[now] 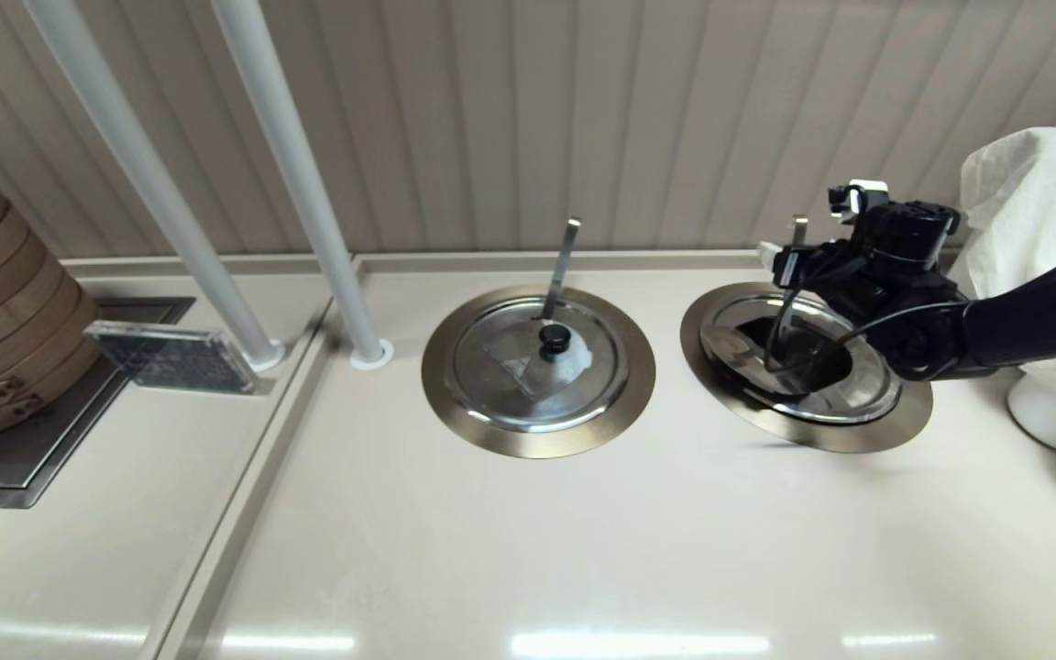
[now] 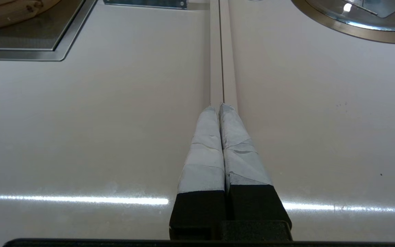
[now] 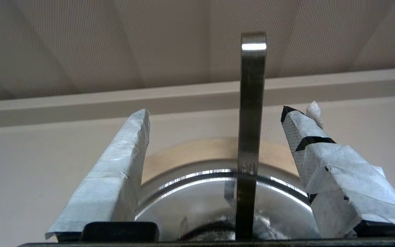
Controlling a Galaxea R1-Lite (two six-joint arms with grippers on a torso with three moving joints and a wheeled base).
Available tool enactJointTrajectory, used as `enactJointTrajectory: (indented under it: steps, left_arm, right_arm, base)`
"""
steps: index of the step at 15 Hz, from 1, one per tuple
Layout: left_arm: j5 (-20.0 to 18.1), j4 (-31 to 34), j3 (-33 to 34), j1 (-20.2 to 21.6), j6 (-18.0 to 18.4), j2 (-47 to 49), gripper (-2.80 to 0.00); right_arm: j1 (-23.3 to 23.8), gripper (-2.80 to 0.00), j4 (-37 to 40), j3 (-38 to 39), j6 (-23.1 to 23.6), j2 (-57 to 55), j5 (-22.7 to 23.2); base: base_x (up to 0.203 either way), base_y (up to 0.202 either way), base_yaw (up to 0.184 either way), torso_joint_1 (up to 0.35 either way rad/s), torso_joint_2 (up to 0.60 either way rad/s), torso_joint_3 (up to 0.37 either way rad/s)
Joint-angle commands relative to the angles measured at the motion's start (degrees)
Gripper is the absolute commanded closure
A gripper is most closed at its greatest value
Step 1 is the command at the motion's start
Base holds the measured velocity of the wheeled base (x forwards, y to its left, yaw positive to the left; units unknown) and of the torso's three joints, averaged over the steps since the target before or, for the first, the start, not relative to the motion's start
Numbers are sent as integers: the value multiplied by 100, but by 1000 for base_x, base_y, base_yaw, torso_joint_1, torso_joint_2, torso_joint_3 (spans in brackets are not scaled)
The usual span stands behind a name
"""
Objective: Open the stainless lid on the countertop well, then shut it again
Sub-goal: Stir with a spoon
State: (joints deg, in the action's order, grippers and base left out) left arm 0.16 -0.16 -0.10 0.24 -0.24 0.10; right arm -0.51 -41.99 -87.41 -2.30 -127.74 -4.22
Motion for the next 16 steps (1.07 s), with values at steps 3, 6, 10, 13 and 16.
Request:
enactJointTrajectory:
  steps: [3,6,10,13,16]
  left_arm:
    - [2,-2,1,2,-2,-1,0]
    - [2,-2,1,2,-2,-1,0]
    - [2,-2,1,2,-2,-1,0]
    - [2,-2,1,2,-2,-1,0]
    - [2,-2,1,2,-2,-1,0]
  right_arm:
    - [22,-280,703,-1669,-70,-1147,-5]
    - [111,-280,794,-2025,-156,-1446,-95]
    - [113,-280,789,-2210,-157,-1614,-114]
    - [113,0,798,-2189,-161,-1631,-114]
    - [104,0,798,-2175,-165,-1631,-114]
  base:
    - [0,0,0,0,0,0]
    - [0,0,0,0,0,0]
    - [0,0,0,0,0,0]
    - [0,0,0,0,0,0]
    - [0,0,0,0,0,0]
